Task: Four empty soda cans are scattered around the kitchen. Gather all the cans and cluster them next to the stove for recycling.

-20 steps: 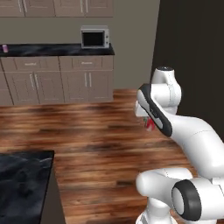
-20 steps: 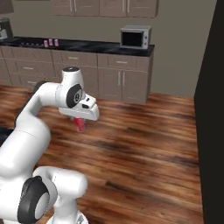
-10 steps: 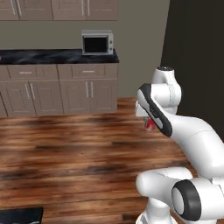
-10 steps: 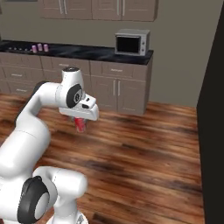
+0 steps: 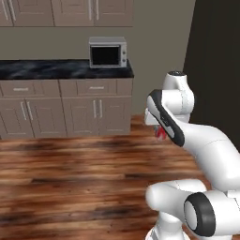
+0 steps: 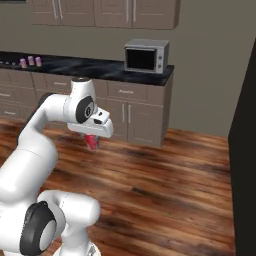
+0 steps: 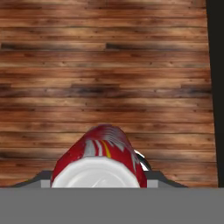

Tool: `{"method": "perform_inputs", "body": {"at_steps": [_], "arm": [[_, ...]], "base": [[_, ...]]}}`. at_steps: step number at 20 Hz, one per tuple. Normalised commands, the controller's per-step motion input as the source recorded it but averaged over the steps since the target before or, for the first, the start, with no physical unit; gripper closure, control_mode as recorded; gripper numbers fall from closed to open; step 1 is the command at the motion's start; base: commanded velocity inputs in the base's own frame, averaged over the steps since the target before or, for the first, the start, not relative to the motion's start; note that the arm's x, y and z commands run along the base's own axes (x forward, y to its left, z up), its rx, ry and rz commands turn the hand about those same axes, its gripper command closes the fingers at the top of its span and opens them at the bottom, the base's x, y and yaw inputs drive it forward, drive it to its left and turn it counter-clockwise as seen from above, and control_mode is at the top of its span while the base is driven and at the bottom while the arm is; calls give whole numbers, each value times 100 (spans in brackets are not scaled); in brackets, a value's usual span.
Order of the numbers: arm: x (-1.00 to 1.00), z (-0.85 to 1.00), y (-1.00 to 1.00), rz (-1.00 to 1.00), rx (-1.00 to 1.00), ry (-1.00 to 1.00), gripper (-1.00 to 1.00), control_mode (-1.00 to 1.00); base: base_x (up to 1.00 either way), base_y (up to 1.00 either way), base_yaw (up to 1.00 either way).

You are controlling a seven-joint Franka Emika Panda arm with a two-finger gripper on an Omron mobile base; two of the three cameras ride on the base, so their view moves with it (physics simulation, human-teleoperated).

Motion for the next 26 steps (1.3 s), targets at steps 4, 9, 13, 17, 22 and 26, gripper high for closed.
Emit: {"method": "perform_inputs", "body": {"at_steps": [4,9,13,17,22,26], "arm": [[0,0,0,0,0,0,100,100],[0,0,0,0,0,0,100,100],[0,0,0,0,0,0,100,100],[0,0,0,0,0,0,100,100],[0,0,0,0,0,0,100,100],[0,0,0,0,0,0,100,100]], "base": [[95,7,4],[96,13,5],[90,19,4],[86,34,5],[75,48,6],[62,61,8]]}}
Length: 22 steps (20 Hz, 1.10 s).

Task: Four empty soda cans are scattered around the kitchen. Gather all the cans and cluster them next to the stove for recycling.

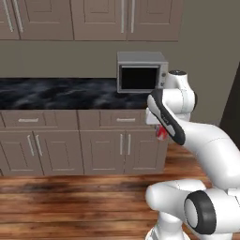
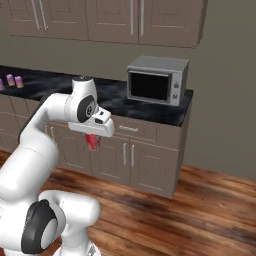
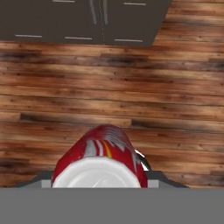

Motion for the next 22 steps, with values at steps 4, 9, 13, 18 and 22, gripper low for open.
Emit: {"method": "perform_inputs", "body": {"at_steps": [4,9,13,18,22], "arm": [[0,0,0,0,0,0,100,100],[0,0,0,0,0,0,100,100],[0,0,0,0,0,0,100,100],[0,0,0,0,0,0,100,100],[0,0,0,0,0,0,100,100]], "base": [[55,68,8],[53,71,7],[54,67,7],[50,68,6],[54,67,5]]}}
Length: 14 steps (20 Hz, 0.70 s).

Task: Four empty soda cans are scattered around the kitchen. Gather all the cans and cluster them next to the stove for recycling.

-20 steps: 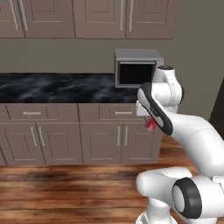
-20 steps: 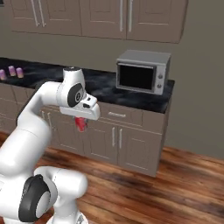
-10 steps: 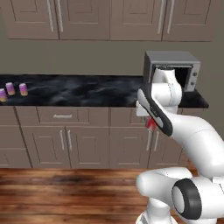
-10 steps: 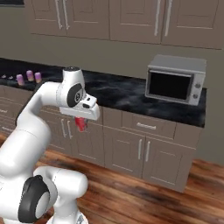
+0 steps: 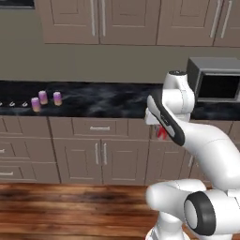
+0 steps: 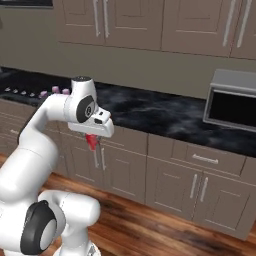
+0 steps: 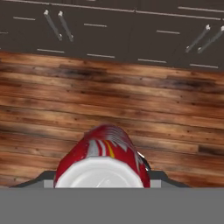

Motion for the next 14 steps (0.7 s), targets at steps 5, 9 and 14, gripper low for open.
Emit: {"method": "perform_inputs", "body": {"at_steps": [5,9,14], "arm": [[0,0,0,0,0,0,100,100],[0,0,0,0,0,0,100,100],[0,0,0,0,0,0,100,100]], "base": [[53,64,5],[52,61,4],[49,59,2]]}}
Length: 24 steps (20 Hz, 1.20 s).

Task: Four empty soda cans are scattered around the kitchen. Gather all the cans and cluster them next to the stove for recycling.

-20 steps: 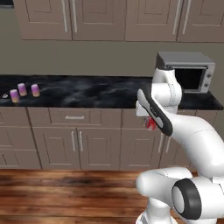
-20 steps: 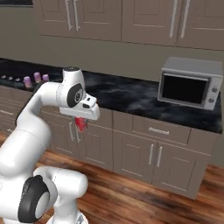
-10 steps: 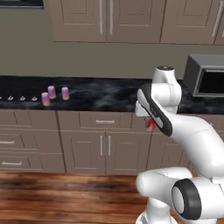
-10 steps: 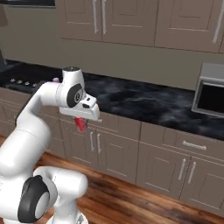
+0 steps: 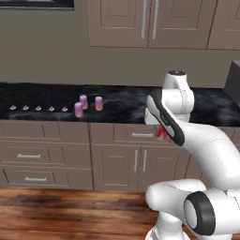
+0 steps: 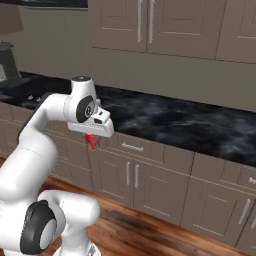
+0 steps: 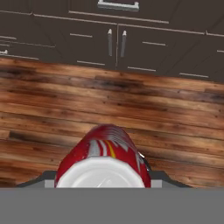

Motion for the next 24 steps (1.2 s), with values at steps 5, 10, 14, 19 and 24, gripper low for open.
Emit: {"method": "perform_inputs", "body": {"at_steps": [5,10,14,19,24], "arm": [[0,0,0,0,0,0,100,100],[0,0,0,0,0,0,100,100],[0,0,0,0,0,0,100,100],[0,0,0,0,0,0,100,100],[0,0,0,0,0,0,100,100]], "base": [[53,48,1],[47,43,0],[48,40,0],[46,36,0],[48,33,0]]}}
